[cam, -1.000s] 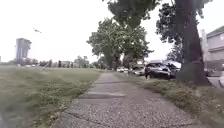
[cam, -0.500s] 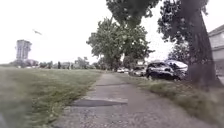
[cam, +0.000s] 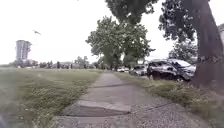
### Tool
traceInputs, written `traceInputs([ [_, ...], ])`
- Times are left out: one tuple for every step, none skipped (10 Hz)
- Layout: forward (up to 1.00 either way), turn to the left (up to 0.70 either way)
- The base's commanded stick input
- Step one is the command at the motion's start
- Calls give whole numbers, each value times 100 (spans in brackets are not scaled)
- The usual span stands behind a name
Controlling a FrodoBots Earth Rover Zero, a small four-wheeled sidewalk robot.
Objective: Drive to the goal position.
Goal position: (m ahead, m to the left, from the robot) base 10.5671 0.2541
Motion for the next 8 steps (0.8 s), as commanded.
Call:
traceInputs([
  [70,0],
  [70,0],
  [70,0],
  [70,0],
  [70,0],
  [70,0],
  [70,0],
  [70,0],
])
